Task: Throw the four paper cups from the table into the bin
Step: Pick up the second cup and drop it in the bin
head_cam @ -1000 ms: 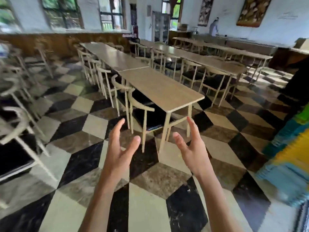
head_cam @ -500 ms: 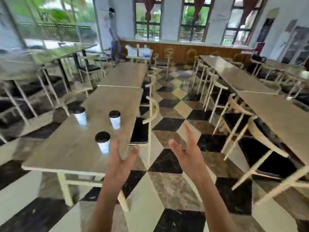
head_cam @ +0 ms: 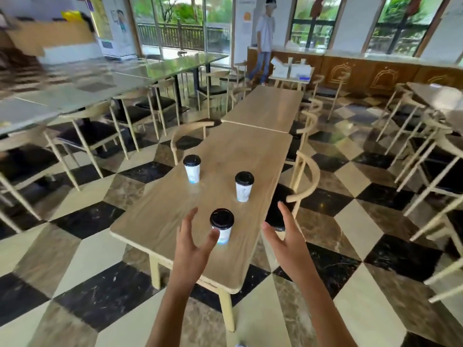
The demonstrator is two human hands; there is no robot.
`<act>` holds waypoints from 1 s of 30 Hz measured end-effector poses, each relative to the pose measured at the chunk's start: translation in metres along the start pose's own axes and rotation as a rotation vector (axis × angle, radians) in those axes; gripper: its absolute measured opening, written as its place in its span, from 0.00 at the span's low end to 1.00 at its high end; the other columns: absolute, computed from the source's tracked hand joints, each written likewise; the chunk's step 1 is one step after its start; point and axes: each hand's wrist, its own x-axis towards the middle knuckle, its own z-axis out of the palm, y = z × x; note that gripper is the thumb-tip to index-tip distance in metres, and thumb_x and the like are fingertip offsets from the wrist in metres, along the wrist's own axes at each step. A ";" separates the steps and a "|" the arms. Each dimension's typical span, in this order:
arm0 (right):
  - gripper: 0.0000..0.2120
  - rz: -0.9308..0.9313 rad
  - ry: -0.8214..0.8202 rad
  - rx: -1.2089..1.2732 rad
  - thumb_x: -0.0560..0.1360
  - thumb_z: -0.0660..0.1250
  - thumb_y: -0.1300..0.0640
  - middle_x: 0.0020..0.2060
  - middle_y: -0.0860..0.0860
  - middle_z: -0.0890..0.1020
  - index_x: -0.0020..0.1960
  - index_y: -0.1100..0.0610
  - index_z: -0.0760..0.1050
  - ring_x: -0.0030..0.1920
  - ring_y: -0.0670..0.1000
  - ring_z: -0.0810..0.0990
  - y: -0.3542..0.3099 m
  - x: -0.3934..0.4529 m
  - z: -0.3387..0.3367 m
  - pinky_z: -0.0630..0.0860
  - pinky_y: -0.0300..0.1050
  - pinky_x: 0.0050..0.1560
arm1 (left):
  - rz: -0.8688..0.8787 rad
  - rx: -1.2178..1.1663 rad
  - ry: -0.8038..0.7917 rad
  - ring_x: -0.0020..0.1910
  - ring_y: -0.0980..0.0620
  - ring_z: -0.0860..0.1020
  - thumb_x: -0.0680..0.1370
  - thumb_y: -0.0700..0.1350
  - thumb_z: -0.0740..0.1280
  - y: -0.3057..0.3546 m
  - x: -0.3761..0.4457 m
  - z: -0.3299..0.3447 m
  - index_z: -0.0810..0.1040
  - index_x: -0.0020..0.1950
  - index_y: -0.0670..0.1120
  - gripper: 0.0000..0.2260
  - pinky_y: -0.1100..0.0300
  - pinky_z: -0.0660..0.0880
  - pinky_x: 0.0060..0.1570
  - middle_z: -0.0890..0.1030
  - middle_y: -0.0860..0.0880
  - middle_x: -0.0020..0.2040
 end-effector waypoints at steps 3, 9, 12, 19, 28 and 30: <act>0.34 0.051 -0.028 -0.012 0.78 0.64 0.45 0.78 0.46 0.61 0.80 0.49 0.54 0.76 0.44 0.59 0.026 0.050 0.011 0.58 0.38 0.69 | -0.052 0.056 -0.007 0.71 0.54 0.65 0.76 0.56 0.71 -0.022 0.040 0.022 0.64 0.75 0.59 0.30 0.48 0.65 0.69 0.65 0.59 0.71; 0.33 0.161 -0.090 0.015 0.79 0.63 0.44 0.78 0.48 0.62 0.79 0.49 0.55 0.77 0.47 0.60 0.070 0.127 0.037 0.60 0.41 0.71 | -0.194 0.175 -0.049 0.71 0.51 0.65 0.76 0.47 0.73 -0.059 0.103 0.061 0.65 0.76 0.51 0.31 0.54 0.62 0.68 0.67 0.49 0.73; 0.33 0.214 -0.128 0.014 0.79 0.63 0.43 0.78 0.49 0.62 0.79 0.50 0.55 0.77 0.49 0.60 0.086 0.149 0.052 0.60 0.47 0.75 | -0.270 0.232 -0.052 0.72 0.48 0.66 0.75 0.45 0.75 -0.074 0.121 0.073 0.66 0.76 0.48 0.32 0.52 0.63 0.69 0.67 0.44 0.72; 0.32 0.305 -0.187 0.050 0.79 0.62 0.45 0.78 0.48 0.62 0.79 0.51 0.55 0.77 0.47 0.60 0.111 0.178 0.085 0.57 0.38 0.69 | -0.417 0.315 -0.121 0.75 0.43 0.62 0.72 0.50 0.76 -0.110 0.151 0.091 0.60 0.79 0.54 0.40 0.39 0.63 0.71 0.62 0.44 0.76; 0.33 0.382 -0.198 0.021 0.79 0.61 0.41 0.78 0.48 0.61 0.79 0.49 0.54 0.77 0.47 0.59 0.133 0.197 0.105 0.55 0.38 0.66 | -0.426 0.392 -0.251 0.69 0.46 0.66 0.64 0.53 0.78 -0.133 0.176 0.102 0.64 0.76 0.59 0.42 0.42 0.69 0.67 0.66 0.52 0.68; 0.33 0.393 -0.198 0.014 0.78 0.61 0.41 0.78 0.48 0.61 0.79 0.48 0.54 0.77 0.47 0.59 0.136 0.200 0.106 0.56 0.39 0.66 | -0.418 0.402 -0.247 0.67 0.46 0.69 0.65 0.51 0.78 -0.136 0.178 0.104 0.67 0.75 0.57 0.40 0.43 0.71 0.66 0.68 0.52 0.65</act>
